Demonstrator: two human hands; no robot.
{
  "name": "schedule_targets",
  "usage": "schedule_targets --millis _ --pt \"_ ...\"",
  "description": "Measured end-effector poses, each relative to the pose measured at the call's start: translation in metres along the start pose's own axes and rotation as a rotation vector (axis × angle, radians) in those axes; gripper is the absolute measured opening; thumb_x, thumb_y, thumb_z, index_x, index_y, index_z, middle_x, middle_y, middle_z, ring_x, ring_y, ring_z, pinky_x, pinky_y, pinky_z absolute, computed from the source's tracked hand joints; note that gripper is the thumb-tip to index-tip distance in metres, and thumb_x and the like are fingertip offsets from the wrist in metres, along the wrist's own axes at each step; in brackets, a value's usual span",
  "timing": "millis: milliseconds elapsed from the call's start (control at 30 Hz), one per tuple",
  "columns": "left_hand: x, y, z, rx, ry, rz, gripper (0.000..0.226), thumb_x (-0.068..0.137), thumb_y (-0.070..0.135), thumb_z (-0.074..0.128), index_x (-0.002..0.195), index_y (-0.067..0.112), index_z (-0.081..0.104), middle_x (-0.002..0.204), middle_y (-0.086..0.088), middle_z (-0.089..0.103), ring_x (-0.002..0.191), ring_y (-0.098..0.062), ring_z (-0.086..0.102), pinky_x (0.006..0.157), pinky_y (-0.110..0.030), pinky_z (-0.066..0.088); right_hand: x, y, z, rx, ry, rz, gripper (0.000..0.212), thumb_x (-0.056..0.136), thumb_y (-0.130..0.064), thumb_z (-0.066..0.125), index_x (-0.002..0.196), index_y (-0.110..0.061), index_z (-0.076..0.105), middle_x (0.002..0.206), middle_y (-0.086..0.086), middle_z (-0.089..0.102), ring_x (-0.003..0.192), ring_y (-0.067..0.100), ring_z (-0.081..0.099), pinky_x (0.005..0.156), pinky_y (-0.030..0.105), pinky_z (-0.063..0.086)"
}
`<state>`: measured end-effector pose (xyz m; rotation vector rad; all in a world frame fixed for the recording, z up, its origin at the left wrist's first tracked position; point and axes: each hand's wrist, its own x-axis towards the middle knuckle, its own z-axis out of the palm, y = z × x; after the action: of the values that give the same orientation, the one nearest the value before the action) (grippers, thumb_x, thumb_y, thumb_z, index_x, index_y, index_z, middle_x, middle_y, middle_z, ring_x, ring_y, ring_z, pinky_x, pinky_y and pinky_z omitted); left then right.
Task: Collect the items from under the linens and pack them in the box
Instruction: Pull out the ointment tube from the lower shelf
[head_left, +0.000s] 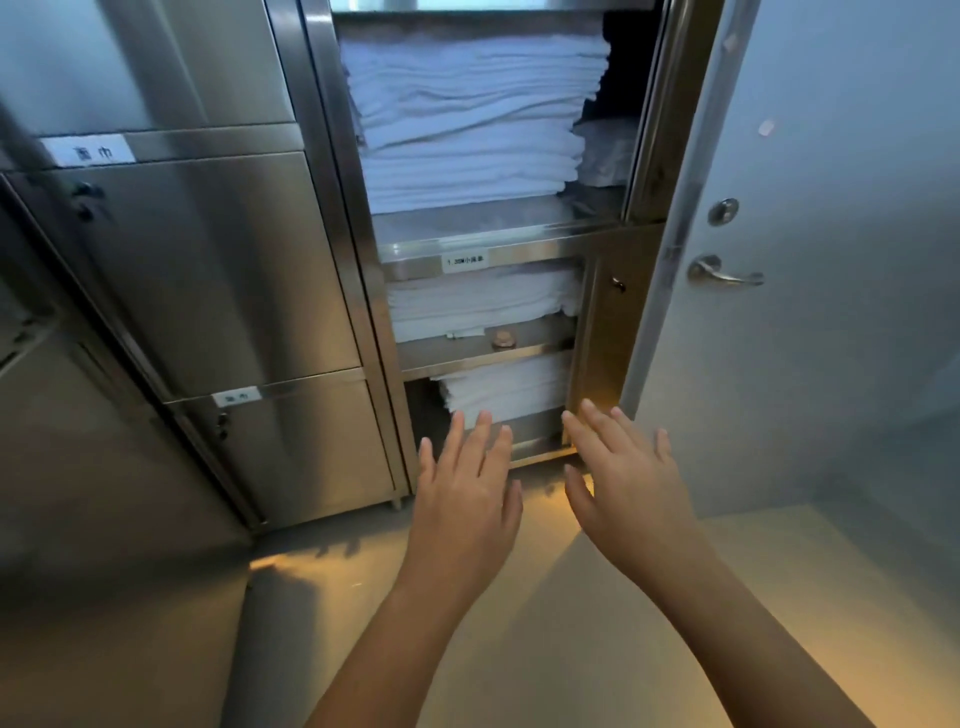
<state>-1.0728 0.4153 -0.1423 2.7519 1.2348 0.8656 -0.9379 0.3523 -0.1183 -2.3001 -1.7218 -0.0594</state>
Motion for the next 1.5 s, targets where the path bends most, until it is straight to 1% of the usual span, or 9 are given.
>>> schedule_targets --millis 200,300,433,567,733,900,1233,1367,1500 --pt "0.052 -0.078 -0.003 0.026 0.018 0.020 0.049 0.076 0.015 0.074 0.121 0.004 0.059 0.130 -0.017 0.054 0.123 -0.039 0.047 0.097 -0.061 0.030 0.075 -0.049 0.015 0.057 0.063 0.016 0.050 0.094 -0.025 0.048 0.142 -0.019 0.035 0.150 0.004 0.033 0.139 0.024 0.026 0.110 0.052 0.017" --pt "0.073 -0.103 0.003 -0.017 -0.019 -0.005 0.048 0.088 0.021 0.060 0.133 0.008 0.048 0.144 -0.012 0.040 0.136 -0.033 0.029 0.107 -0.049 0.010 0.104 -0.057 0.025 0.017 0.038 0.020 0.051 0.097 -0.029 0.041 0.145 -0.024 0.026 0.153 -0.001 0.025 0.141 0.019 0.020 0.113 0.048 0.013" --pt "0.102 -0.117 0.019 -0.008 -0.025 0.026 0.048 0.080 0.017 0.070 0.125 0.005 0.056 0.135 -0.015 0.051 0.128 -0.037 0.041 0.101 -0.056 0.020 0.138 -0.052 0.030 0.013 0.036 0.053 0.051 0.097 -0.029 0.039 0.146 -0.024 0.025 0.153 -0.002 0.023 0.141 0.019 0.017 0.113 0.048 0.012" --pt "0.136 -0.125 0.042 -0.045 -0.035 0.027 0.049 0.087 0.020 0.061 0.133 0.009 0.048 0.143 -0.011 0.041 0.136 -0.031 0.029 0.106 -0.049 0.007 0.173 -0.038 0.039 0.005 0.029 0.074 0.051 0.098 -0.031 0.036 0.147 -0.025 0.021 0.155 -0.002 0.020 0.142 0.018 0.014 0.114 0.046 0.011" --pt "0.187 -0.129 0.078 -0.042 -0.006 0.072 0.048 0.073 0.010 0.075 0.119 0.004 0.060 0.129 -0.017 0.056 0.123 -0.038 0.047 0.097 -0.057 0.024 0.230 -0.006 0.053 0.003 0.042 0.065 0.052 0.098 -0.031 0.035 0.147 -0.025 0.019 0.155 -0.003 0.019 0.142 0.017 0.013 0.114 0.045 0.012" --pt "0.259 -0.125 0.121 -0.051 0.013 0.033 0.046 0.076 0.008 0.073 0.120 0.002 0.060 0.130 -0.019 0.054 0.125 -0.039 0.045 0.099 -0.059 0.024 0.304 0.042 0.066 0.025 0.058 0.021 0.052 0.098 -0.029 0.038 0.147 -0.023 0.022 0.154 0.000 0.021 0.142 0.020 0.015 0.113 0.047 0.012" --pt "0.368 -0.132 0.211 -0.023 0.013 -0.005 0.046 0.074 0.002 0.072 0.118 -0.001 0.060 0.129 -0.019 0.055 0.125 -0.040 0.044 0.097 -0.064 0.027 0.426 0.120 0.104 0.110 0.179 -0.019 0.045 0.087 -0.010 0.059 0.131 -0.008 0.051 0.139 0.014 0.047 0.132 0.035 0.038 0.105 0.057 0.024" --pt "0.385 -0.146 0.252 -0.012 0.017 0.014 0.035 0.085 0.012 0.052 0.116 0.001 0.061 0.128 -0.018 0.056 0.124 -0.037 0.045 0.099 -0.060 0.026 0.456 0.135 0.143 0.128 0.248 -0.052 0.043 0.077 -0.003 0.070 0.119 -0.001 0.061 0.124 0.021 0.058 0.118 0.040 0.052 0.094 0.063 0.036" --pt "0.399 -0.162 0.303 -0.054 0.000 0.005 0.043 0.084 0.017 0.037 0.116 0.001 0.062 0.127 -0.017 0.057 0.125 -0.037 0.045 0.099 -0.059 0.026 0.480 0.150 0.196 0.111 0.245 -0.045 0.044 0.076 -0.005 0.071 0.119 -0.002 0.061 0.124 0.020 0.059 0.118 0.039 0.053 0.092 0.061 0.039"
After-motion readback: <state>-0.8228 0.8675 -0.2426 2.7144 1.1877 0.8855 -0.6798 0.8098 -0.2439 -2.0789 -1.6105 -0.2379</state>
